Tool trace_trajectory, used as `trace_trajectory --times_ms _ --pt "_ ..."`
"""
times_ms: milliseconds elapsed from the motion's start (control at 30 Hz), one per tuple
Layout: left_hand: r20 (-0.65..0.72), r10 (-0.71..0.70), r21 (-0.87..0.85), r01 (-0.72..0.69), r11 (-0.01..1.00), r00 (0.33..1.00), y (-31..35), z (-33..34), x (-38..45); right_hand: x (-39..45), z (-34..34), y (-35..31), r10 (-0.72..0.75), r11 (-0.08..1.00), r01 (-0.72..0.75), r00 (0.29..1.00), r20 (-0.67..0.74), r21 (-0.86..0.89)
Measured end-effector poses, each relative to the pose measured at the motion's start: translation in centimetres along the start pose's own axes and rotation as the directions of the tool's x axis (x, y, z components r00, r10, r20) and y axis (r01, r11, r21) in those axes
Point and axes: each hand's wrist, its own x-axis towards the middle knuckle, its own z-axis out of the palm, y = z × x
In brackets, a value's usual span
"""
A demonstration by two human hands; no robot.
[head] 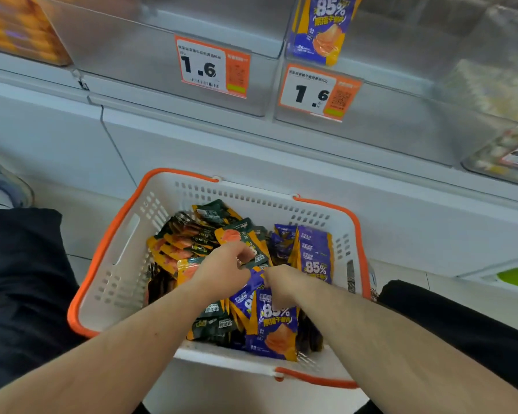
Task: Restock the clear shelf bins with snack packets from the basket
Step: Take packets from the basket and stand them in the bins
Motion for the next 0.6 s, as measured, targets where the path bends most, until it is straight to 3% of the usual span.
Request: trace_trajectory --times_ms 67,200,267,433,533,600 --pt "0.028 -0.012 0.004 0.012 1.0 1.0 -0.1 -0.1 -0.1 -0.4 -1.4 -0.1 -0.054 0.997 0.054 0.999 0.001 0.048" --pt "0.267 -0.053 0.013 0.052 0.999 0.962 0.4 -0.4 -0.4 -2.9 -6.2 0.1 -0.168 0.982 0.167 0.986 0.01 0.091" --pt "0.313 -0.03 -0.098 0.064 0.993 0.949 0.8 -0.3 -0.6 -4.4 -8.7 0.8 -0.185 0.965 0.189 0.982 -0.04 0.182" --pt "0.23 -0.018 -0.466 0.126 0.876 0.973 2.0 -1.0 -1.1 -7.1 -12.6 3.6 -0.056 0.873 0.16 0.972 -0.23 0.46" --pt "0.153 -0.005 -0.62 0.1 0.778 0.988 3.7 -2.0 -1.2 -8.0 -13.5 4.9 0.067 0.711 0.141 0.962 -0.266 0.689" --pt "0.059 0.045 -0.623 0.001 0.782 0.997 4.9 -2.8 -1.4 -8.3 -13.5 5.4 0.135 0.563 0.134 0.959 -0.251 0.816"
